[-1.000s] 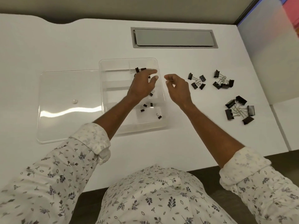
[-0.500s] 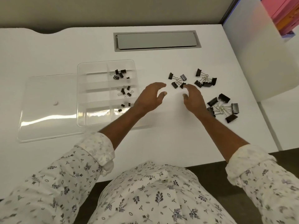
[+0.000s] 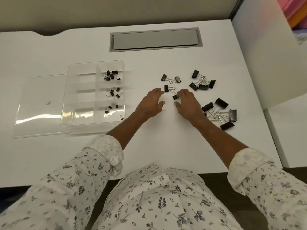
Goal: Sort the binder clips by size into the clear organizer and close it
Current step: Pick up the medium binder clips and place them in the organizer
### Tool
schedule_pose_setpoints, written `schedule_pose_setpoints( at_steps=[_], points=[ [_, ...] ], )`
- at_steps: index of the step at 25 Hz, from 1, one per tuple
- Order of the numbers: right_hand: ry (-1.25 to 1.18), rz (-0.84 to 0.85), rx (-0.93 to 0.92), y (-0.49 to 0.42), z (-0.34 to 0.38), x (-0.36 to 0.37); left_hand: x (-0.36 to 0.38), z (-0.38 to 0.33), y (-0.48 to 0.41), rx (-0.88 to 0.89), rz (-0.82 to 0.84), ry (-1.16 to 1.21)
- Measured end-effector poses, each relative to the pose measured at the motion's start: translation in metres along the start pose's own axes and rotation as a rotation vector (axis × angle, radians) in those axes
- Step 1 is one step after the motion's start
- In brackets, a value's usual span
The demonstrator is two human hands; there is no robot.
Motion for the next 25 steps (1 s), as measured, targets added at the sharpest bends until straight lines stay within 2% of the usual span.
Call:
schedule_pose_setpoints(
  at_steps=[7, 10, 13, 15, 16, 18, 20, 22, 25],
  points=[
    [-0.023, -0.057, -0.021, 0.028, -0.004, -0.003, 0.014, -0.006, -0.043, 0.054, 0.065, -0.222],
    [-0.046, -0.076, -0.008, 0.029, -0.007, -0.004, 0.012, -0.005, -0.050, 0.063, 0.011, -0.191],
    [-0.172, -0.097, 0.021, 0.027, -0.014, -0.007, 0.001, 0.000, -0.043, 0.030, -0.087, -0.191],
    [-0.356, -0.097, 0.091, 0.022, -0.022, -0.007, -0.004, 0.009, -0.033, -0.008, -0.144, -0.148],
    [-0.515, -0.077, 0.196, 0.019, -0.030, -0.004, -0.008, 0.015, -0.026, -0.034, -0.199, -0.073],
    [-1.034, 0.067, 0.549, 0.018, -0.047, 0.018, -0.020, 0.028, -0.008, -0.118, -0.358, 0.193],
    [-1.558, 0.274, 0.771, 0.025, -0.033, 0.041, -0.035, 0.036, 0.008, -0.181, -0.490, 0.391],
    [-1.746, 0.376, 0.808, 0.025, -0.013, 0.043, -0.048, 0.041, 0.019, -0.214, -0.540, 0.494],
    [-1.808, 0.485, 0.738, 0.019, 0.030, 0.031, -0.065, 0.061, 0.038, -0.293, -0.582, 0.719]
  ],
)
Point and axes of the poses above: each hand's wrist, its own y-axis away from the middle knuckle, its own x-axis out of the palm, z = x × y, the point moved 10 cm from there along -y, towards the middle knuckle, and after that the axes turned 7 degrees about x, right-handed, at the moved point
